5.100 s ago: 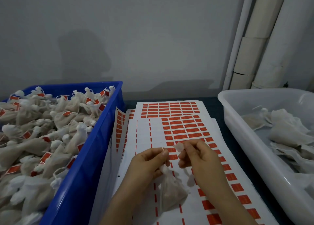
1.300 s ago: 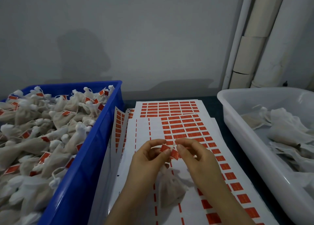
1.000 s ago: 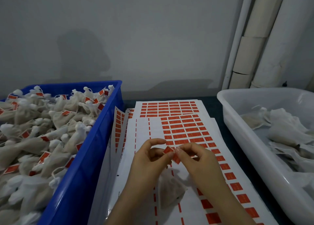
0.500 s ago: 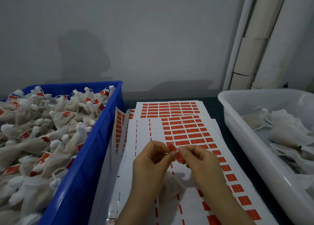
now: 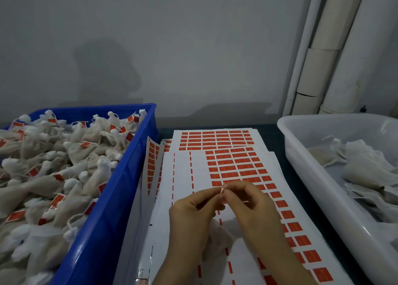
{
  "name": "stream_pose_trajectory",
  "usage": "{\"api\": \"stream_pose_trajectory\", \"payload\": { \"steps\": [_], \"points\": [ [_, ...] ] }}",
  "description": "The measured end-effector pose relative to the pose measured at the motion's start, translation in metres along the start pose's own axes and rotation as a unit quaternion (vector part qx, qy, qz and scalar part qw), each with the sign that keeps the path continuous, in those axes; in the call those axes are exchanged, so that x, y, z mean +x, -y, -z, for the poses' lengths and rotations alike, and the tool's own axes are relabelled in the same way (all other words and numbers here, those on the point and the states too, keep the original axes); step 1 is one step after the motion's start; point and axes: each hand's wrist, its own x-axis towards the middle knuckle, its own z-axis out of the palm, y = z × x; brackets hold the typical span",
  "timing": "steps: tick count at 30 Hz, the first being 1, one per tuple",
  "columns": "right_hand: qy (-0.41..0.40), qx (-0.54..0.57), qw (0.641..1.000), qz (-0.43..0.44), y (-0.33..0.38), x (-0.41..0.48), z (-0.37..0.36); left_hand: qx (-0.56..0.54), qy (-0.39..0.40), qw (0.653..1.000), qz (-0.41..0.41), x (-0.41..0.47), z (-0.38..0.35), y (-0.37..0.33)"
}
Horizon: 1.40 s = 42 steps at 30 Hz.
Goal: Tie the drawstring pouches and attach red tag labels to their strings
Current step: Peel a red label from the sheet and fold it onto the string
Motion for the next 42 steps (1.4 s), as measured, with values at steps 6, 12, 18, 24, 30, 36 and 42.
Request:
{"api": "stream_pose_trajectory", "payload": {
  "steps": [6,12,18,24,30,36,42],
  "points": [
    [0.008,0.015,1.000,0.004,0.0032,-0.0007,-0.0022,-0.062,0.008,0.997,0.038,0.0034,0.0029,-0.0003],
    [0.006,0.053,0.998,-0.014,0.0014,0.0008,0.0006,-0.132,0.044,0.984,0.109,0.0042,0.0039,-0.0034],
    [-0.009,0.040,0.999,-0.018,0.0001,0.0018,0.0025,-0.176,0.061,0.972,0.140,0.0038,0.0029,-0.0047],
    [-0.006,0.006,1.000,-0.020,0.0001,0.0005,0.0030,-0.179,0.062,0.971,0.146,0.0045,0.0033,-0.0037],
    [-0.010,-0.013,1.000,-0.017,0.0002,0.0012,0.0036,-0.173,0.050,0.973,0.148,0.0050,0.0025,-0.0024],
    [-0.001,-0.007,1.000,-0.026,0.0001,0.0018,0.0031,-0.162,0.037,0.976,0.141,0.0056,0.0030,-0.0035],
    [-0.019,0.021,0.999,-0.030,0.0000,0.0024,0.0029,-0.156,0.036,0.979,0.130,0.0058,0.0034,-0.0053]
  ]
}}
